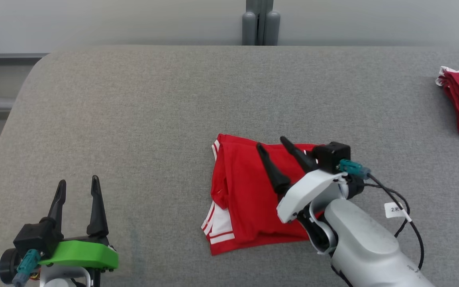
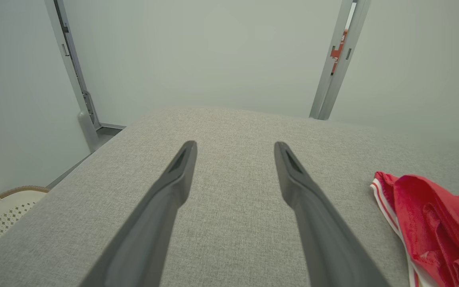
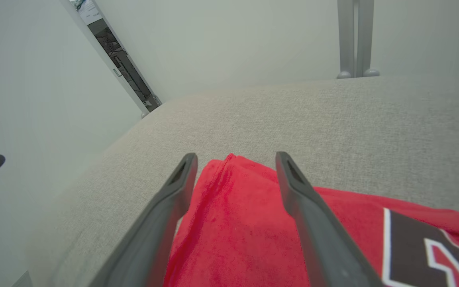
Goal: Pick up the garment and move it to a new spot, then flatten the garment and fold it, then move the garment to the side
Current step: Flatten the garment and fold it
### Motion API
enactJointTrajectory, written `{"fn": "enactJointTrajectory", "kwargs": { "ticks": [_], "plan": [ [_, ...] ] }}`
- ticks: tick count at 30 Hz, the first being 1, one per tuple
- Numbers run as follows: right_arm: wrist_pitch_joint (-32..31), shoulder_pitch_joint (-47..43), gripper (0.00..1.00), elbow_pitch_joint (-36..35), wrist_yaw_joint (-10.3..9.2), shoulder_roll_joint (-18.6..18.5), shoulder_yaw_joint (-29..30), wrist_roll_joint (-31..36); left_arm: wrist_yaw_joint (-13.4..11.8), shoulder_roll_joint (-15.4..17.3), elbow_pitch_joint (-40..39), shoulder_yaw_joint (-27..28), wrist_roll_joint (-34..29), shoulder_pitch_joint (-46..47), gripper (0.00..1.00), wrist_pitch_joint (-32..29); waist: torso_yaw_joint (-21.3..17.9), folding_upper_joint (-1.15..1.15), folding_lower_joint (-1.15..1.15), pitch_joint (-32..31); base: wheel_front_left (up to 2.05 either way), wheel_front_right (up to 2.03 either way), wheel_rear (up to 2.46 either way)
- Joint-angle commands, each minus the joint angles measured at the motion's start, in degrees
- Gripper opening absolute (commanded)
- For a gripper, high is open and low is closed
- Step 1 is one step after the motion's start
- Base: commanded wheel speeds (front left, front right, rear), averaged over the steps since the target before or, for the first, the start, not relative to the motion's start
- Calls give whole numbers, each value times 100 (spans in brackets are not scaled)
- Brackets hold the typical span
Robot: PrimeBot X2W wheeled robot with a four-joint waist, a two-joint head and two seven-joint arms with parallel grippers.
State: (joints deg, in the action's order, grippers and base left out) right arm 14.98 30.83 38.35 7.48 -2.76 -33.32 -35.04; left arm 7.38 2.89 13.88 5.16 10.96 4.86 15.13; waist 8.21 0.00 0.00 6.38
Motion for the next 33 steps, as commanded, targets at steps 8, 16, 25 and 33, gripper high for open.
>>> {"fn": "enactJointTrajectory", "kwargs": {
  "ticks": [8,16,25,33],
  "plan": [
    [20,-714,100,-1015,2,-343,1376,1076,-6,5,-37,11,-41,-241,100,-2,-309,0,0,-289,0,0,0],
    [20,-1694,100,-2067,2,-527,2067,1634,-5,6,-57,24,-76,-368,100,-1,-424,0,0,-395,0,0,0],
    [21,-2693,100,-2938,2,-353,2690,1902,1,6,-89,13,-108,-441,100,-2,-473,0,0,-442,0,0,0],
    [21,-2807,100,-3053,2,-271,2775,2019,9,5,-63,-306,-198,-401,100,-2,-507,0,0,-398,0,0,0]
  ]
}}
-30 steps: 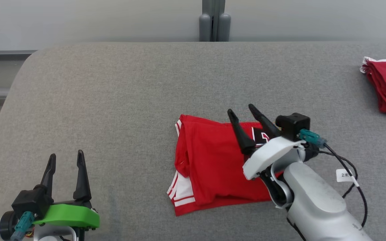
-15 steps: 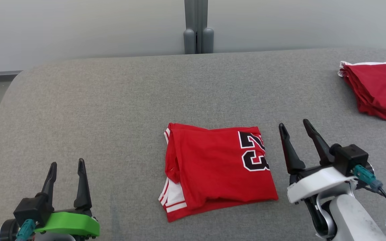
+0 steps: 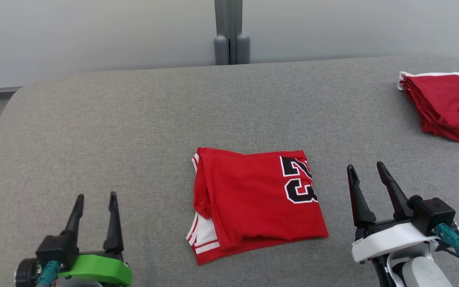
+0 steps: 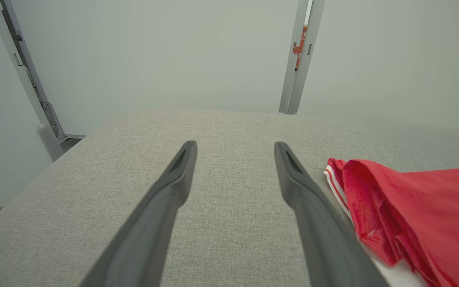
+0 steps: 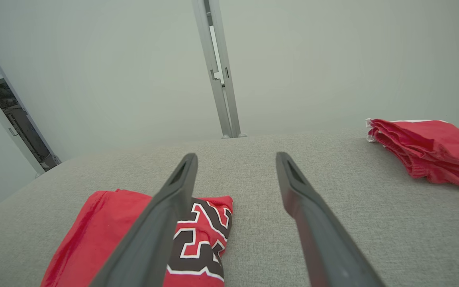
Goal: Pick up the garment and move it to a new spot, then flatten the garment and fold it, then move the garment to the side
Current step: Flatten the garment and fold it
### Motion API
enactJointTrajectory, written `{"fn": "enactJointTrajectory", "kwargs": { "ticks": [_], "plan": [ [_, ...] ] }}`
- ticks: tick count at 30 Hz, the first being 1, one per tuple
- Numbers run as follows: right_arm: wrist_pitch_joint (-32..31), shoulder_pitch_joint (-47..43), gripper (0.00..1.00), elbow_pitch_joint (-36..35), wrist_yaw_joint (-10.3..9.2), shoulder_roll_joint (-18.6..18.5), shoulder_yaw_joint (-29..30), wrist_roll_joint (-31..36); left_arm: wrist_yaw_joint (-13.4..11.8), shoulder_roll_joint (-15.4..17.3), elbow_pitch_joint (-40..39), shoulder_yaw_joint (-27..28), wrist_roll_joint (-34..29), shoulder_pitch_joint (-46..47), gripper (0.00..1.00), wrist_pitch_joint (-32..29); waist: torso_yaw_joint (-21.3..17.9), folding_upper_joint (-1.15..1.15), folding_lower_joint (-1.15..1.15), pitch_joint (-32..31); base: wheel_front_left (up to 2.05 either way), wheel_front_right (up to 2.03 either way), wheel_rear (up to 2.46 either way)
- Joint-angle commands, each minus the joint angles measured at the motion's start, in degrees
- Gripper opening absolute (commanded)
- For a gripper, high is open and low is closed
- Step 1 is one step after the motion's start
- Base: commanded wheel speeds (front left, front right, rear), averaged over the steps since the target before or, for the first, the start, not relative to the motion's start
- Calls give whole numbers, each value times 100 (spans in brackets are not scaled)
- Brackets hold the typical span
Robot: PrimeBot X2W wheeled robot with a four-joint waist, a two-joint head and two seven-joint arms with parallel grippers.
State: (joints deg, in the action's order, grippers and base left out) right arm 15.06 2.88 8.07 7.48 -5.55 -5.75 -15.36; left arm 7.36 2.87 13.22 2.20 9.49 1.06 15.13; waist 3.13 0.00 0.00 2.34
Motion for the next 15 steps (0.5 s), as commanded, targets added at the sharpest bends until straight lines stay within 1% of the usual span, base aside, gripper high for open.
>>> {"fn": "enactJointTrajectory", "kwargs": {
  "ticks": [1,9,12,15],
  "plan": [
    [13,2,100,-24,2,12,25,57,13,7,13,-118,-62,-19,100,-2,2,0,0,13,0,0,0],
    [13,128,100,31,1,66,-49,99,19,8,294,-1313,94,97,100,-2,-75,0,0,160,0,0,0],
    [13,186,100,60,1,92,-53,92,19,10,481,-1836,145,129,100,-2,-157,0,0,225,0,0,0],
    [14,205,100,80,2,110,-48,85,19,11,675,-2231,216,139,100,-2,-245,0,0,281,0,0,0]
  ]
}}
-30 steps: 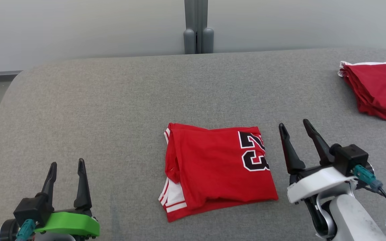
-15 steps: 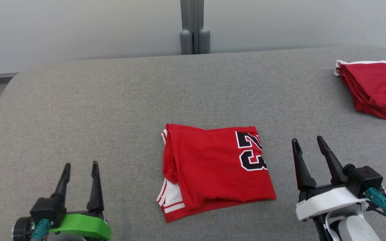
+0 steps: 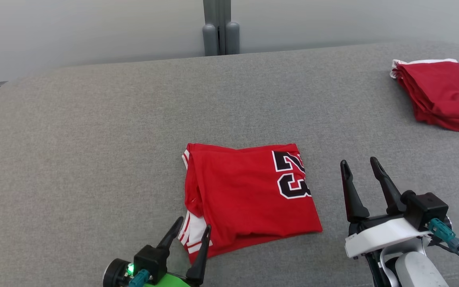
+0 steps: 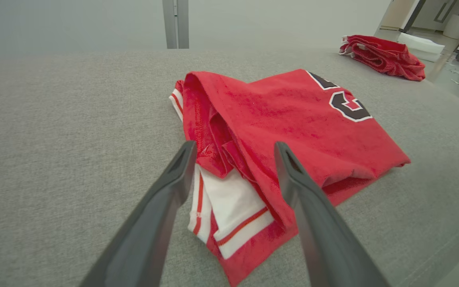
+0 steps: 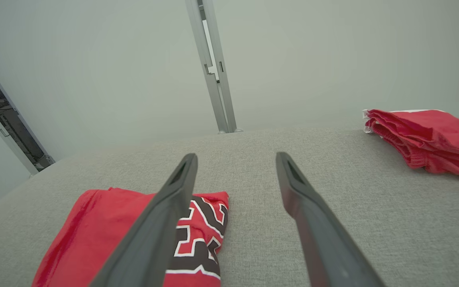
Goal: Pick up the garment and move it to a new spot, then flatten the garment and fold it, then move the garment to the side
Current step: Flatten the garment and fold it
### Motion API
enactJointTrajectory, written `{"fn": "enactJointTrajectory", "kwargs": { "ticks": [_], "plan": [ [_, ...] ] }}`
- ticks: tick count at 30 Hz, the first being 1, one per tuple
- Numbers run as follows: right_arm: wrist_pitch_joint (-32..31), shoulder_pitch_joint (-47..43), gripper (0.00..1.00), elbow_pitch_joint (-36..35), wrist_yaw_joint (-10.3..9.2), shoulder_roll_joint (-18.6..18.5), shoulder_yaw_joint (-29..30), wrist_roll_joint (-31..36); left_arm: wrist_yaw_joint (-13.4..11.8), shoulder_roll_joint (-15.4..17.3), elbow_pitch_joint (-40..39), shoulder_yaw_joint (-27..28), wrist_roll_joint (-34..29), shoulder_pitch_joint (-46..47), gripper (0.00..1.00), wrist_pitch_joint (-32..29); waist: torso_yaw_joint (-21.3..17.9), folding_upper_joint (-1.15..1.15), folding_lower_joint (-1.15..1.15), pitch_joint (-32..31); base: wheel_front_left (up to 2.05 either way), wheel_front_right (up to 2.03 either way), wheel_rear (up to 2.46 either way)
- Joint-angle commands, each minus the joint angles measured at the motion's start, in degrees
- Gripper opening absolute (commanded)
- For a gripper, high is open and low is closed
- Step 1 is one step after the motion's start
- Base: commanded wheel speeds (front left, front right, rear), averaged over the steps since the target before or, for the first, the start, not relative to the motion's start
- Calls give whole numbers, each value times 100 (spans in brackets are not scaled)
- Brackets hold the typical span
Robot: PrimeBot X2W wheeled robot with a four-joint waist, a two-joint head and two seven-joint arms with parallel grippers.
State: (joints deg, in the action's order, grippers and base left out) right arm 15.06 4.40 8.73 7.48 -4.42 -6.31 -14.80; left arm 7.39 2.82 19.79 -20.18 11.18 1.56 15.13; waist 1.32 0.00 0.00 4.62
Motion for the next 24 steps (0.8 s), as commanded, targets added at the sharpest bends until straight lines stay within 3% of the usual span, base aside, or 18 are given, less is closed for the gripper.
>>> {"fn": "enactJointTrajectory", "kwargs": {
  "ticks": [1,16,17,19,24],
  "plan": [
    [13,63,100,21,2,2,6,33,16,19,84,-106,88,103,100,-2,-99,0,0,76,0,0,0],
    [13,150,100,-2,1,59,70,58,17,19,939,-699,422,362,100,-2,-342,0,0,273,0,0,0],
    [13,150,100,-2,2,62,77,62,17,19,959,-721,458,381,63,-2,-339,0,0,270,0,0,0],
    [13,142,100,-1,2,65,98,70,17,20,992,-739,507,417,0,-2,-329,0,0,254,0,0,0],
    [13,96,100,15,2,75,95,82,17,23,1018,-711,588,452,0,-2,-286,0,0,201,0,0,0]
  ]
}}
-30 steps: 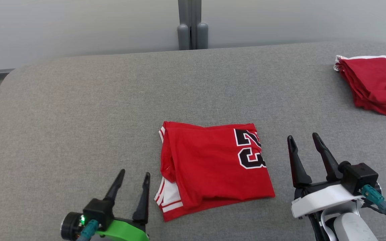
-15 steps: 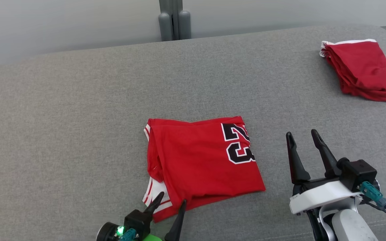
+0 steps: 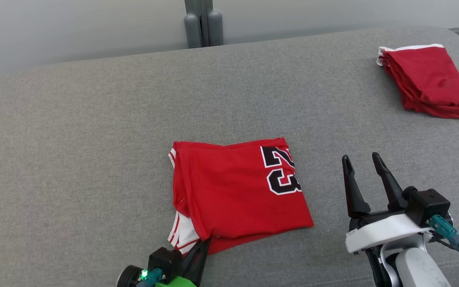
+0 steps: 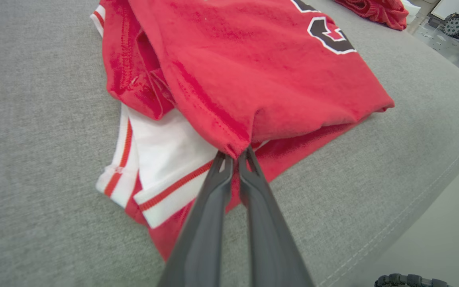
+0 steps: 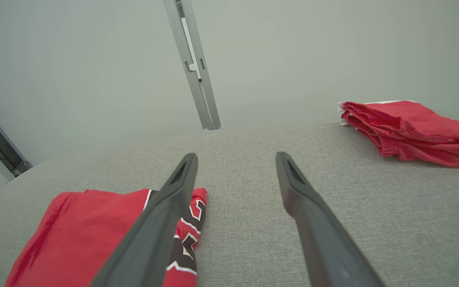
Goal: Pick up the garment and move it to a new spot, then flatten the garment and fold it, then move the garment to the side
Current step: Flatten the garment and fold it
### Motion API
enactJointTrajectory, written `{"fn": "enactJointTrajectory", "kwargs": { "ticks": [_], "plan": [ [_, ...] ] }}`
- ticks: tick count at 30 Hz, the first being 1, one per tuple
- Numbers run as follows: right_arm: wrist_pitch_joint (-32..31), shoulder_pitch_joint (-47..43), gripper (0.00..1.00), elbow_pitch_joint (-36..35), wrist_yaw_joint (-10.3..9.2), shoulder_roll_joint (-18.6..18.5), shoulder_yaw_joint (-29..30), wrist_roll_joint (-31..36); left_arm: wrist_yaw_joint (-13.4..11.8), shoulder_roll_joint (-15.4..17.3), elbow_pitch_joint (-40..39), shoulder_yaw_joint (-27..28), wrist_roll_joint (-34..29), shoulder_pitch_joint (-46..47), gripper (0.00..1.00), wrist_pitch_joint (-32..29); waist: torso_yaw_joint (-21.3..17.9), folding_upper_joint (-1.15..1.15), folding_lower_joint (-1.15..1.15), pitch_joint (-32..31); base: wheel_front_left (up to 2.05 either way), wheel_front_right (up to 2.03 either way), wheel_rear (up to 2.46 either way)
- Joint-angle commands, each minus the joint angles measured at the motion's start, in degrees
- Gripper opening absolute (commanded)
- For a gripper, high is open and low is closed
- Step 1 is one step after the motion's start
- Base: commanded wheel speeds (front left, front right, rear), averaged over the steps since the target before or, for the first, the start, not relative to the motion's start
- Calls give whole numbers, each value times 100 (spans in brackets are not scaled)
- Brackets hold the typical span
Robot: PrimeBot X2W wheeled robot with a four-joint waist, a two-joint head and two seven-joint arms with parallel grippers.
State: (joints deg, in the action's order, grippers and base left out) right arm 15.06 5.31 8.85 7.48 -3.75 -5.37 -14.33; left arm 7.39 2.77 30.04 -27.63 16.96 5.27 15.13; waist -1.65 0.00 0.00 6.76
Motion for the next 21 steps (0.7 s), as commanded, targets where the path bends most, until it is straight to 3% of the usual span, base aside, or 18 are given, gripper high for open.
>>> {"fn": "enactJointTrajectory", "kwargs": {
  "ticks": [1,13,14,15,16,21],
  "plan": [
    [13,1,100,1,2,11,0,33,17,36,-29,63,16,82,0,-2,17,0,0,-19,0,0,0],
    [13,-120,100,34,2,-7,127,5,17,165,-263,278,-45,-251,0,-3,54,0,0,-143,0,0,0],
    [13,-128,100,47,2,-4,124,4,16,158,-279,318,-58,-255,27,-2,57,0,0,-161,0,0,0],
    [13,-135,100,56,2,-3,124,3,11,150,-305,357,-71,-269,88,-2,63,0,0,-179,0,0,0],
    [13,-140,100,66,2,0,124,0,-1,136,-329,399,-82,-300,100,-2,73,0,0,-204,0,0,0],
    [13,-182,100,87,2,-10,135,-52,-45,104,-647,691,-140,-371,100,-3,121,0,0,-326,0,0,0]
  ]
}}
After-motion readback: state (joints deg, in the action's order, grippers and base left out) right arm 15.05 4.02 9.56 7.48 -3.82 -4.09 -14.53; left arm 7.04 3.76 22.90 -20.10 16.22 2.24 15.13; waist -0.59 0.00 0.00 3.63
